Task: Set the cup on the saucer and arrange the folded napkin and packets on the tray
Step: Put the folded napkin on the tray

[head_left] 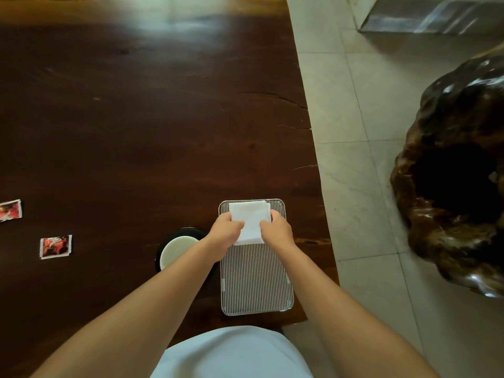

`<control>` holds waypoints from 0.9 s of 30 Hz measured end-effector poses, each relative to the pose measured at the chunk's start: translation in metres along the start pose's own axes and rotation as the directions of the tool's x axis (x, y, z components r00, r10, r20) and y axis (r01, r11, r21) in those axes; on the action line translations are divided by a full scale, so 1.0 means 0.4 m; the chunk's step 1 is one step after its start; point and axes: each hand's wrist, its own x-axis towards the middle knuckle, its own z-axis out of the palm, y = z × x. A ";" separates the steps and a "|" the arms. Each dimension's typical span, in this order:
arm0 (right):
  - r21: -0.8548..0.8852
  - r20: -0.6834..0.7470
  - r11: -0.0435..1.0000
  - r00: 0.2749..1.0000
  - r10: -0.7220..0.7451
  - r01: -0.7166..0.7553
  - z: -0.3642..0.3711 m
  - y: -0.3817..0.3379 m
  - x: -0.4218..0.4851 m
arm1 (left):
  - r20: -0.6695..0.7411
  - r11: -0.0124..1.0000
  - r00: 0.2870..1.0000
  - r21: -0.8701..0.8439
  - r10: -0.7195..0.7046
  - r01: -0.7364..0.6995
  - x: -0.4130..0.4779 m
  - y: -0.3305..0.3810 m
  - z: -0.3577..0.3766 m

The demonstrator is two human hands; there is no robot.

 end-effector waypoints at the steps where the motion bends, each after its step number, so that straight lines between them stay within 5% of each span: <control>1: 0.004 0.000 1.000 1.000 0.001 -0.001 -0.001 0.000 0.000 | 0.000 1.000 1.000 0.013 -0.003 0.003 0.001 0.000 0.002; 13: -0.005 -0.019 0.999 0.999 -0.035 0.035 -0.016 0.003 -0.024 | -0.013 0.992 0.997 0.104 0.072 -0.070 0.003 -0.019 -0.009; 18: -0.006 -0.164 1.000 0.986 -0.025 0.025 -0.031 -0.016 -0.046 | -0.039 0.993 0.995 0.076 0.088 -0.085 -0.028 -0.005 -0.027; 22: -0.041 -0.237 0.994 0.965 -0.110 0.103 -0.021 -0.060 -0.079 | -0.135 0.986 0.980 0.107 0.144 -0.130 -0.060 0.014 -0.062; 27: -0.075 -0.143 0.969 0.959 -0.244 0.235 0.019 -0.129 -0.133 | -0.199 0.982 0.962 0.063 0.189 -0.180 -0.098 -0.008 -0.142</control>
